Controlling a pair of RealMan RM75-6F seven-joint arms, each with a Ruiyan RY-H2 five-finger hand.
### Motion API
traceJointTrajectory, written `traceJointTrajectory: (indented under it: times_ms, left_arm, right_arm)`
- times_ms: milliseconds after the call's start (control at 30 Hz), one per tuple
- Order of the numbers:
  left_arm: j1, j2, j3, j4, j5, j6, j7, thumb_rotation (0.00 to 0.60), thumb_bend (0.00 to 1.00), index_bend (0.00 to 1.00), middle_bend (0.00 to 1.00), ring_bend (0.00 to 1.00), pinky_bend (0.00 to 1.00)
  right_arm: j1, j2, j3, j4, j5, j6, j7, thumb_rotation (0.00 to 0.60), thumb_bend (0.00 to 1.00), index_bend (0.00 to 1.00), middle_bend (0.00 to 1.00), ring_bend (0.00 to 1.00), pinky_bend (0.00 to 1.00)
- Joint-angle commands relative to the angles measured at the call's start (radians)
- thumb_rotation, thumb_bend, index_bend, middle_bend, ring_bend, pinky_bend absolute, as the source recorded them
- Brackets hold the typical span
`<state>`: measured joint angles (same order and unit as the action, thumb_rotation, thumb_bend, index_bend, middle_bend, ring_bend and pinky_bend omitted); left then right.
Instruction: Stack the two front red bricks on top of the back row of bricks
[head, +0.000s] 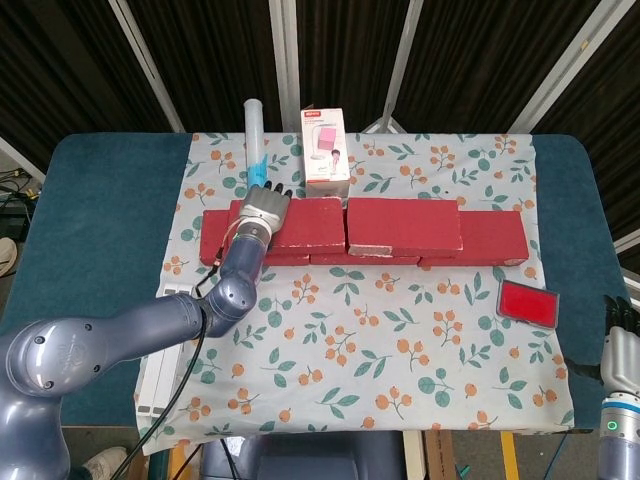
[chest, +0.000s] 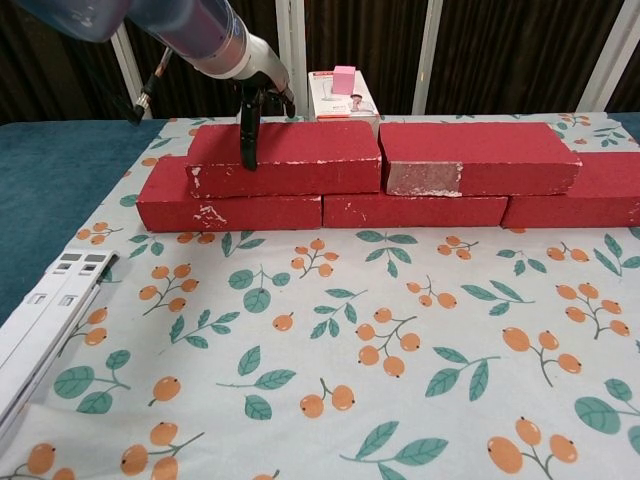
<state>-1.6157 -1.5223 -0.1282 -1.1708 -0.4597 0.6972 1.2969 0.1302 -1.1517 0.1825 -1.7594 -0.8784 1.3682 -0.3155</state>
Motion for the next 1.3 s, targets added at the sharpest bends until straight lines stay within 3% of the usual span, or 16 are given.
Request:
traceJointTrajectory:
  times_ms: [33,267,467,700,1000,1300]
  left_arm:
    - [0.001,0.041,-0.019,-0.051,0.009,0.019,-0.007,0.6,0.0,0.0,0.0,0.0,0.17]
    - [0.052,0.249,-0.08,-0.265,0.087,0.052,-0.103,0.6,0.0,0.0,0.0,0.0,0.16]
    - [0.171,0.407,-0.04,-0.434,0.222,0.084,-0.208,0.6,0.0,0.07,0.12,0.0,0.16]
    - [0.308,0.514,0.013,-0.532,0.348,0.01,-0.334,0.6,0.0,0.19,0.16,0.0,0.16]
    - [0.345,0.508,0.102,-0.526,0.45,-0.047,-0.39,0.6,0.0,0.21,0.15,0.0,0.14]
    - [0.312,0.415,0.164,-0.455,0.461,-0.067,-0.431,0.6,0.0,0.18,0.14,0.0,0.14]
  right_arm:
    - [0.002,-0.002,0.001,0.003,0.005,0.0,-0.004,0.6,0.07,0.0,0.01,0.0,0.0]
    - [0.004,-0.004,0.0,0.003,0.006,-0.005,-0.007,0.6,0.07,0.0,0.02,0.0,0.0]
    - [-0.002,0.003,-0.002,-0.007,-0.009,0.005,0.004,0.6,0.07,0.0,0.03,0.0,0.0]
    - [-0.005,-0.003,-0.006,-0.015,-0.021,0.018,-0.002,0.6,0.07,0.0,0.03,0.0,0.0]
    - [-0.004,-0.014,-0.005,-0.017,-0.021,0.031,-0.014,0.6,0.07,0.0,0.03,0.0,0.0]
    - [-0.004,-0.015,-0.002,-0.015,-0.017,0.027,-0.01,0.6,0.07,0.0,0.03,0.0,0.0]
